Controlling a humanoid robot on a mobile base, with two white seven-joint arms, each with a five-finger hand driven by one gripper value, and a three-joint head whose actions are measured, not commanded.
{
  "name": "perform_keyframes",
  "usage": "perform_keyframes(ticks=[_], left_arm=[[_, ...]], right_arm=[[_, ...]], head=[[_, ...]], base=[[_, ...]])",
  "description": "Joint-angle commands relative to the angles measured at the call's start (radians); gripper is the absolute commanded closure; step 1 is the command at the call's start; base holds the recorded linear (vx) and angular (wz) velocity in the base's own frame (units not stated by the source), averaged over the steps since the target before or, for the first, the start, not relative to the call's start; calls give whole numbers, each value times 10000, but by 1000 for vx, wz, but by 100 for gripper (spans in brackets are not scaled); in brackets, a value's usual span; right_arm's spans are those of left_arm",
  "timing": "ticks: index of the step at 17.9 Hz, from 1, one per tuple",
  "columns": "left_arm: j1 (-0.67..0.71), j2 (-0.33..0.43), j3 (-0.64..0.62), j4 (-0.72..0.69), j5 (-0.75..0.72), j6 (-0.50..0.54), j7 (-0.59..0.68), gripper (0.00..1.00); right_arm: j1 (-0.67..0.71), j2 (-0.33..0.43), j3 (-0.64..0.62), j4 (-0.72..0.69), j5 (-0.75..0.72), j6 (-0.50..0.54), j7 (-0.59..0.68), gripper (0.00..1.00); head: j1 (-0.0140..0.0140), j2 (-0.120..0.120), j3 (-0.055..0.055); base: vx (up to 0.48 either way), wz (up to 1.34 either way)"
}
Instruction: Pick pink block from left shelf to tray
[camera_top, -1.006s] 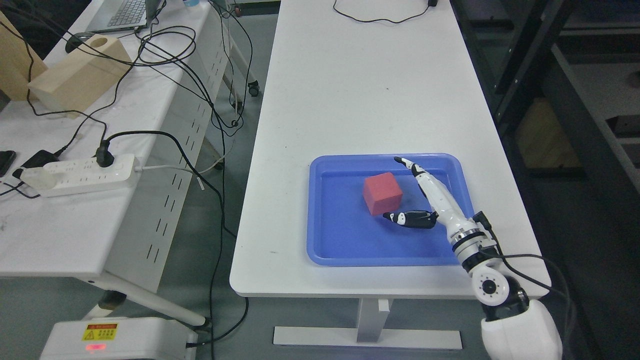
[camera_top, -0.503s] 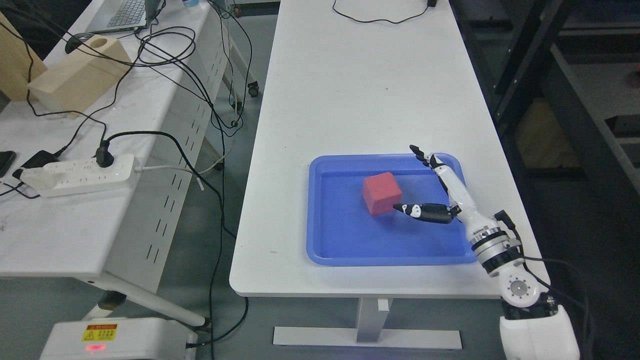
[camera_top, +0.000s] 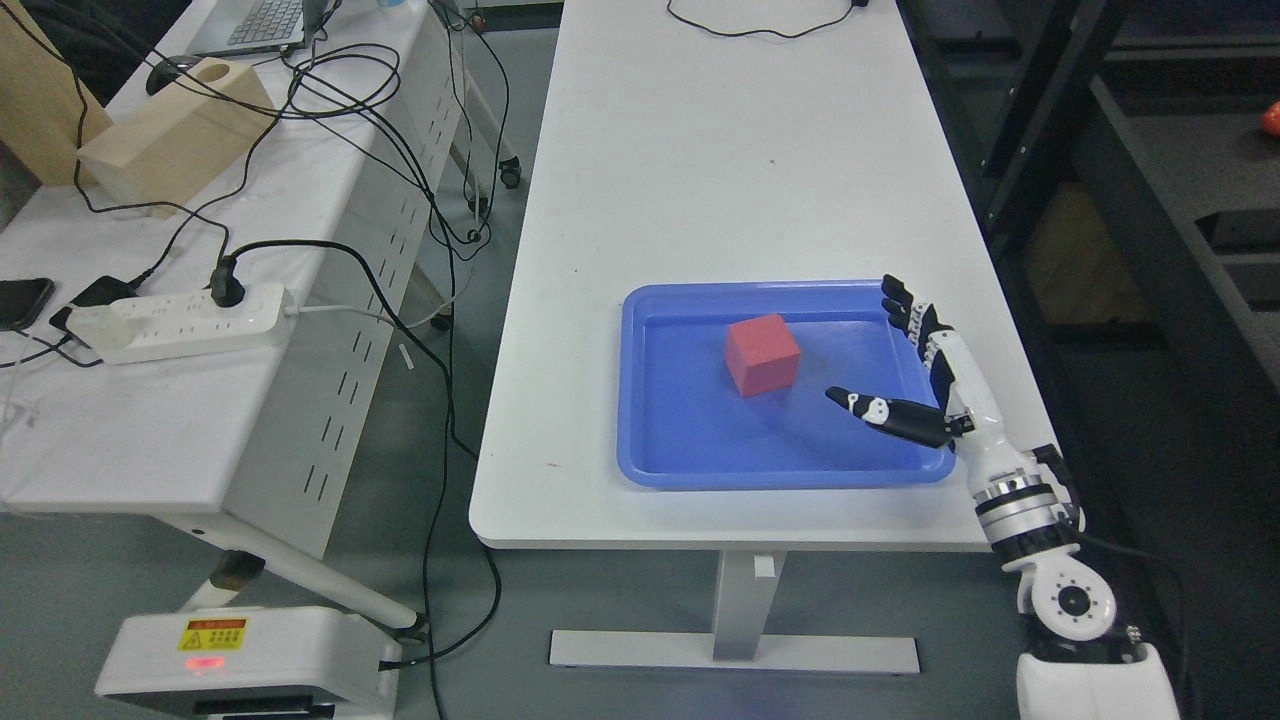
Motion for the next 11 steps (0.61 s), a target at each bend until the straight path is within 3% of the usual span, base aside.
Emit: perform_keyframes(ticks=[1, 9, 11], left_arm=[[-291, 175, 0, -174, 0, -4, 9, 0], [-291, 175, 0, -174, 0, -4, 9, 0], [-291, 175, 0, -174, 0, -4, 9, 0]], right_arm=[[-117, -175, -315, -74, -1753, 341, 10, 1], [-55, -175, -269, 18, -1662, 404, 10, 1], [-56, -175, -269, 125, -1386, 952, 26, 1]], head=[[0, 0, 0], [0, 0, 0], [0, 0, 0]], base=[[-186, -7], [-217, -34], [-239, -93]])
